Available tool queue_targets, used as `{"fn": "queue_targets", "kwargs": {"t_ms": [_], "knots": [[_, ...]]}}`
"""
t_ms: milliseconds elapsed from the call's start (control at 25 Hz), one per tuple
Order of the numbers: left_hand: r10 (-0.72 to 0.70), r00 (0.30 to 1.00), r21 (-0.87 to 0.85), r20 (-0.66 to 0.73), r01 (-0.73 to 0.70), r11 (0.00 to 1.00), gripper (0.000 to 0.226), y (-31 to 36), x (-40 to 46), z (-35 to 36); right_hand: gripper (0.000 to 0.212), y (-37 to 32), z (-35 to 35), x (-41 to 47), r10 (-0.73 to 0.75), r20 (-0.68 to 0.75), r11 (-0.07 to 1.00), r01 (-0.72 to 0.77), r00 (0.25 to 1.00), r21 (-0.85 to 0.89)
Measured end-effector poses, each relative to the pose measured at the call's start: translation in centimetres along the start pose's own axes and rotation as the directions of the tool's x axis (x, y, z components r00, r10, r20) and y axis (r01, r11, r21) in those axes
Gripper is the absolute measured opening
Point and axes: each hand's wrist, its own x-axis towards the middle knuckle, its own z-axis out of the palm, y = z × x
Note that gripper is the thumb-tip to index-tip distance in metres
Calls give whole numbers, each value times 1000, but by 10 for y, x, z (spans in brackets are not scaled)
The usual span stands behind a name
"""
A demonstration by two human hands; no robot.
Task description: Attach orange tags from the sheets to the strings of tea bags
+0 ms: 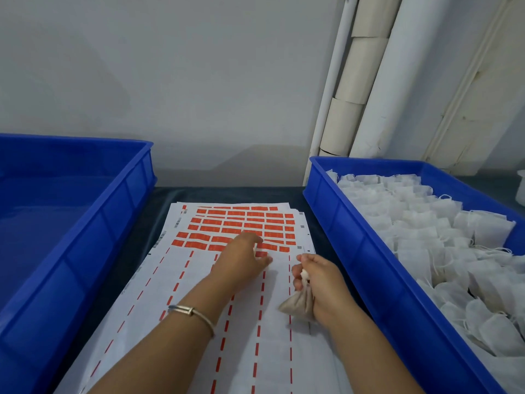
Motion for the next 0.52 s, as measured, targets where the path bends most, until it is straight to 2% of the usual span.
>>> {"fn": "queue_targets", "kwargs": {"t_ms": [120,240,320,440,520], "knots": [[43,992,237,121,-71,969,73,-11,26,16,18,-10,6,21,89,2,994,-89,996,57],[78,995,293,69,-95,951,55,-19,42,20,13,-18,16,36,85,40,996,-86,996,19],[90,994,332,60,-105,937,42,-18,50,16,6,-25,25,45,66,4,993,-65,998,-101],[52,993,329,105,-84,941,30,-17,55,8,6,-26,32,60,-112,-64,948,87,992,-305],[53,991,318,125,-91,944,28,-20,53,4,14,-23,31,67,-234,-19,887,205,972,-413]]}}
